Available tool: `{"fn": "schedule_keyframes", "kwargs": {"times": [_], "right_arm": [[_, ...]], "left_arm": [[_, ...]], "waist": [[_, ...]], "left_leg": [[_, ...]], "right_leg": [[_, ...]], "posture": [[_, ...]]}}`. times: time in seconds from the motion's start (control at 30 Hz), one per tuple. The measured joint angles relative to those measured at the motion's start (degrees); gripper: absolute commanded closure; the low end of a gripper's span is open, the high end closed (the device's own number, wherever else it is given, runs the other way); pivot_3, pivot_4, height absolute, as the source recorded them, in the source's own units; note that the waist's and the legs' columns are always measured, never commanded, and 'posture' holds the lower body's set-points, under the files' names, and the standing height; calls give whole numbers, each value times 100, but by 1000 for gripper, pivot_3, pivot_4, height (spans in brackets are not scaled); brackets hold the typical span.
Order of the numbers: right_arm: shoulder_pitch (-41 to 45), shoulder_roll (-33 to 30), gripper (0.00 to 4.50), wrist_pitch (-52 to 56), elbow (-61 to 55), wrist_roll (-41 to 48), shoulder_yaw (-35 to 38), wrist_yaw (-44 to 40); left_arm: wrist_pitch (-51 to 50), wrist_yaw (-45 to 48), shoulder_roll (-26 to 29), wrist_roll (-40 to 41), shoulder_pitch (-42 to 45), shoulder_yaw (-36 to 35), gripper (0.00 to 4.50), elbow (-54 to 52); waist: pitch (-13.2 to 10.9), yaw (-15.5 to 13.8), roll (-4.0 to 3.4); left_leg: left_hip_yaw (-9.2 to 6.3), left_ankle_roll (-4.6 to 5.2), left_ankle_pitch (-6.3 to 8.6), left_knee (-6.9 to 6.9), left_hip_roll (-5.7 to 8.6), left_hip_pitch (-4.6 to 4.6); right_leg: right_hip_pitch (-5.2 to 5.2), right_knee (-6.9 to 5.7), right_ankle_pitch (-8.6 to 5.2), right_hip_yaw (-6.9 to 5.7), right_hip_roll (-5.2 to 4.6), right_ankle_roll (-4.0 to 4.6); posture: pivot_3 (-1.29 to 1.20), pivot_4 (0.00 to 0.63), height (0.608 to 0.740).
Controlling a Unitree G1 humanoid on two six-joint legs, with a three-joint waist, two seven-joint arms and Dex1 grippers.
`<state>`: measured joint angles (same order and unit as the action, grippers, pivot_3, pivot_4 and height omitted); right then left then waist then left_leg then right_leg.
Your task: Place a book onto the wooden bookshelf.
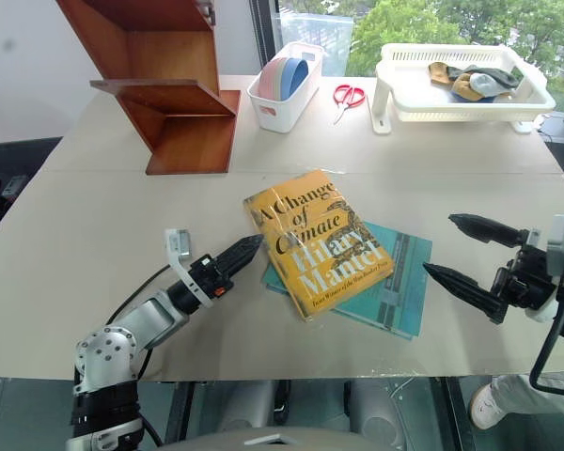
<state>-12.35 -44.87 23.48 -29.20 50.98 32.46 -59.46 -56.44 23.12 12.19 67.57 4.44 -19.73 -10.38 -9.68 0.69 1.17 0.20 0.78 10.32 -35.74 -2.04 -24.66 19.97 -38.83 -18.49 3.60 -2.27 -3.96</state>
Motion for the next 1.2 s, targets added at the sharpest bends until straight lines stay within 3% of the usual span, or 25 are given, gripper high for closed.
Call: {"fn": "schedule_keyframes", "kwargs": {"times": [0.43,0.53,0.6,0.67,0.7,0.83,1.07,1.2], "right_arm": [[-193,107,0,-44,-22,-154,-77,-23],[-204,141,0,-44,-43,-154,-88,-10],[-224,142,0,-44,-85,-155,-99,-9],[-235,143,0,-44,-100,-156,-100,-9],[-241,143,0,-44,-102,-156,-100,-9],[-250,143,0,-46,-103,-159,-100,-10],[-185,158,0,-46,-101,-148,-105,21],[145,230,0,-12,-32,82,-107,124]], "left_arm": [[-287,-544,-403,780,252,56,82,455],[-289,-758,-530,855,485,88,833,631],[-290,-863,-577,896,610,141,1725,662],[-303,-908,-579,922,630,179,2333,662],[-310,-936,-577,928,628,181,2973,662],[-349,-1036,-522,1105,617,180,4207,649],[-266,-1391,-195,1755,698,87,4354,221],[-7,-1412,293,1784,1324,-4,4354,-54]], "waist": [[1,-18,-2],[1,-23,-2],[1,-21,-2],[1,-20,-2],[1,-18,-2],[1,-15,-2],[-3,-16,0],[-10,-24,6]], "left_leg": [[-30,0,0,-17,4,-3],[-34,0,0,-23,7,-6],[-34,0,1,-24,8,-8],[-34,-1,1,-23,9,-8],[-35,-1,1,-23,9,-9],[-37,-1,1,-23,8,-8],[-41,-1,1,-23,6,-11],[-42,-2,0,-24,9,-11]], "right_leg": [[-21,6,-1,-31,-1,1],[-22,6,-1,-35,-1,1],[-22,7,-1,-35,-2,1],[-22,8,-1,-35,-2,1],[-22,8,-1,-36,-1,2],[-22,8,-1,-37,-2,2],[-22,10,-1,-43,-4,3],[-23,9,-1,-45,-4,3]], "posture": [[0,150,740],[0,150,740],[0,150,740],[0,150,740],[0,150,740],[0,150,740],[0,150,740],[0,150,740]]}}
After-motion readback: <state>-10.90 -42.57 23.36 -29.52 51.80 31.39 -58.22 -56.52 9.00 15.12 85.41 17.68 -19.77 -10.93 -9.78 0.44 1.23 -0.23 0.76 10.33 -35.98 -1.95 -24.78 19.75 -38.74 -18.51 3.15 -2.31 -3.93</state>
